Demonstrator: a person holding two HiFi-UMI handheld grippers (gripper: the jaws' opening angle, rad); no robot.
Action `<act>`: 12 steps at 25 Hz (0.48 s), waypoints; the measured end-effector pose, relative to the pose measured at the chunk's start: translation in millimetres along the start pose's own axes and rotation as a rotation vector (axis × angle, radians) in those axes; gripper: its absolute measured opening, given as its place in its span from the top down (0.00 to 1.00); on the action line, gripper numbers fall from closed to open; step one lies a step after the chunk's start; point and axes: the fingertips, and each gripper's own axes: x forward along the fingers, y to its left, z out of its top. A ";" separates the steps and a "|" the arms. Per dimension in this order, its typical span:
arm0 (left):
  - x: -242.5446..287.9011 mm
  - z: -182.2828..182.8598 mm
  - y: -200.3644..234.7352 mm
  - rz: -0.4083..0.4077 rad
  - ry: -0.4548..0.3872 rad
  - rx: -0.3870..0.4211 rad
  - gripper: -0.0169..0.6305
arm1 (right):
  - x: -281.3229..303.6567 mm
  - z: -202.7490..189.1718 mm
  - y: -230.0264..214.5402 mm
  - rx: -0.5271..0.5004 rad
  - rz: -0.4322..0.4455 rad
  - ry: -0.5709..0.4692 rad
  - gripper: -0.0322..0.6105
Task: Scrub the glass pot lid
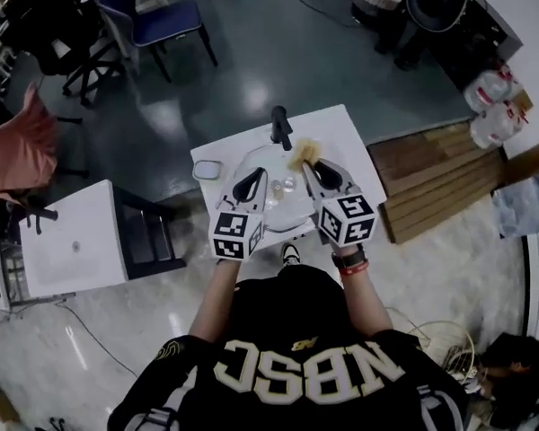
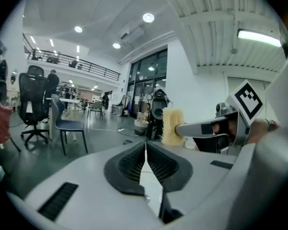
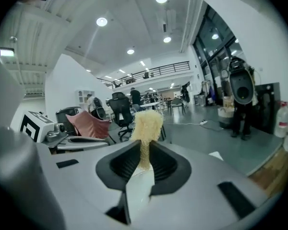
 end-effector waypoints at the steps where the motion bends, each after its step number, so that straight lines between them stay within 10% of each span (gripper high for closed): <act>1: 4.5 -0.7 8.2 0.033 0.000 -0.010 0.94 | 11.8 0.1 -1.4 -0.005 0.035 0.012 0.85; 12: 5.7 -19.5 57.3 0.328 0.006 -0.105 0.94 | 81.4 -12.2 12.9 -0.064 0.341 0.116 0.85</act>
